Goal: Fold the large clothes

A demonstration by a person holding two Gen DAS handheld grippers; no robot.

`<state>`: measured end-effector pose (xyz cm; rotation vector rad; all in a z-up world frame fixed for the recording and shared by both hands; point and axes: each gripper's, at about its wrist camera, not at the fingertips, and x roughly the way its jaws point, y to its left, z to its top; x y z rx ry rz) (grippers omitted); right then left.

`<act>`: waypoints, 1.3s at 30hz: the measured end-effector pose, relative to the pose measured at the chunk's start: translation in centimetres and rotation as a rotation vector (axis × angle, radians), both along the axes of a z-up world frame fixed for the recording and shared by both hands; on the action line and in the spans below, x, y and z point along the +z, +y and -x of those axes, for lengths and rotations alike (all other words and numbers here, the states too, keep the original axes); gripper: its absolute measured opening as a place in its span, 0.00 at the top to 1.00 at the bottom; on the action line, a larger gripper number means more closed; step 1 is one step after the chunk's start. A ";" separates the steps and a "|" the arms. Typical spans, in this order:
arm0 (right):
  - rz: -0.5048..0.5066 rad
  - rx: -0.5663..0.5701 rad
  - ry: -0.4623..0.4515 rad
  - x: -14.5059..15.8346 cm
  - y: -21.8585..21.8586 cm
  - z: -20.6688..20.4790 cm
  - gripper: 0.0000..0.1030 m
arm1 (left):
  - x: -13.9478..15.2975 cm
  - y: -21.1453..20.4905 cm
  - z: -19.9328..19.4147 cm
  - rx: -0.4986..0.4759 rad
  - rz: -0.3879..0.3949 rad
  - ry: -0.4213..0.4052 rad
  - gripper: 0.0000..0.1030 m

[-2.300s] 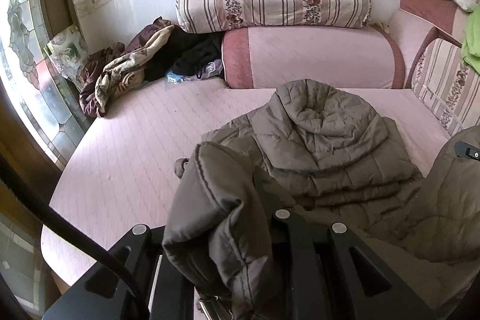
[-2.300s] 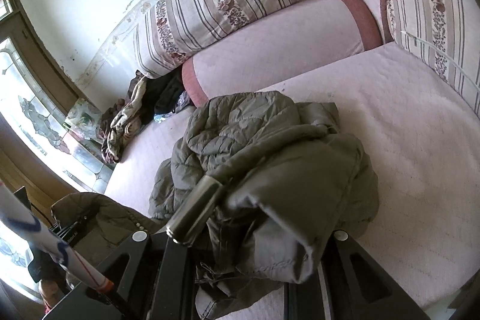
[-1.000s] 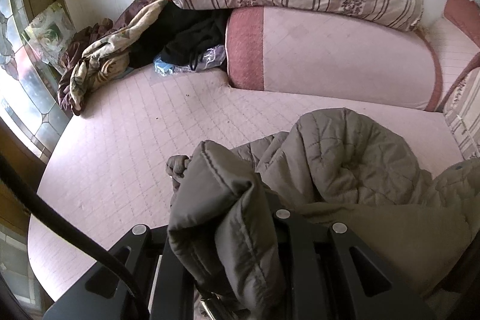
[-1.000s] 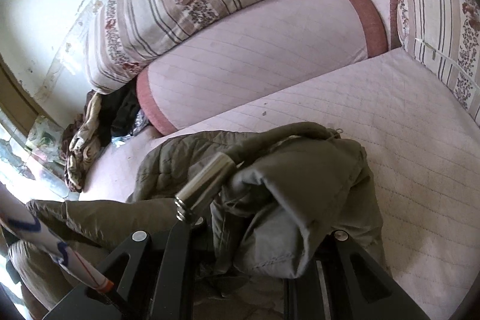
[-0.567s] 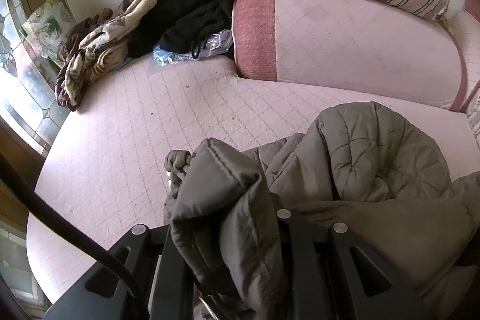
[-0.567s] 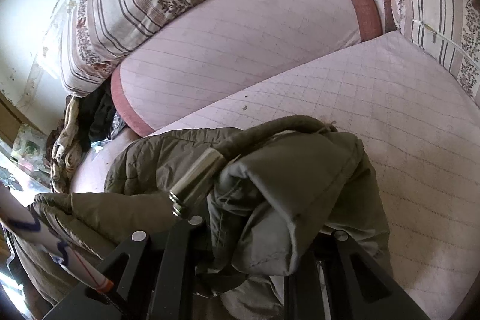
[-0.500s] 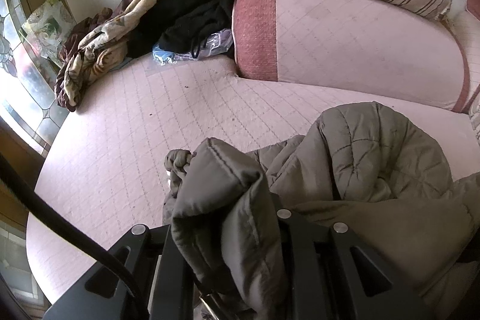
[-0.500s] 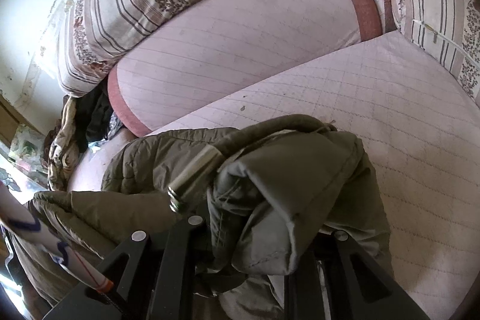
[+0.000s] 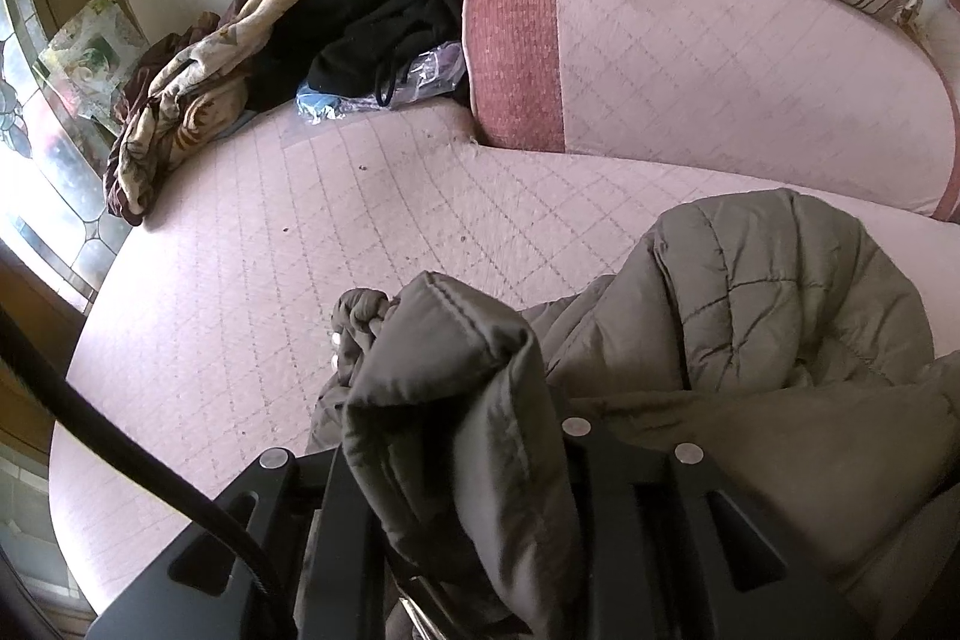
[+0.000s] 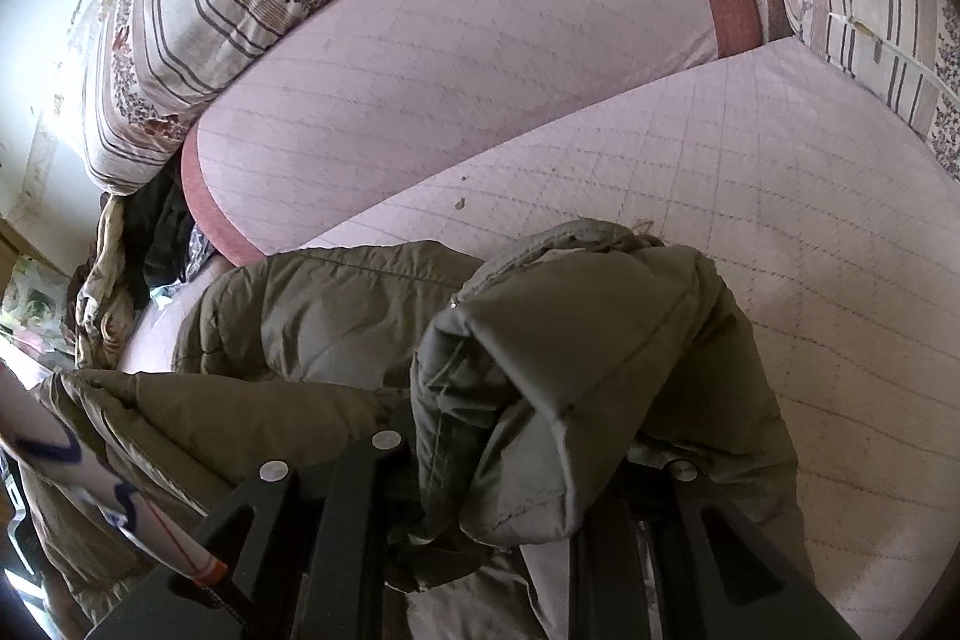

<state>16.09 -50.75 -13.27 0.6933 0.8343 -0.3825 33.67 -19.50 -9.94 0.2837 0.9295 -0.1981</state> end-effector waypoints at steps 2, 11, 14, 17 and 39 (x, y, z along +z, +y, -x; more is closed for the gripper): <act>-0.001 0.000 0.006 -0.5 -0.1 -0.3 0.81 | -0.3 0.0 -0.2 0.005 0.001 -0.001 0.80; -0.012 -0.013 0.015 -2.0 -0.6 -1.0 0.81 | -1.8 -0.5 -0.6 0.023 0.000 -0.010 0.78; -0.016 -0.012 0.018 -2.5 -0.8 -1.3 0.81 | -2.2 -0.5 -0.9 0.030 0.006 -0.004 0.77; -0.020 -0.013 0.022 -2.9 -0.9 -1.5 0.81 | -2.7 -0.6 -1.0 0.039 0.004 -0.011 0.75; 0.087 -0.149 0.016 3.7 0.1 2.8 0.27 | 7.3 6.3 3.5 0.005 0.229 0.048 0.54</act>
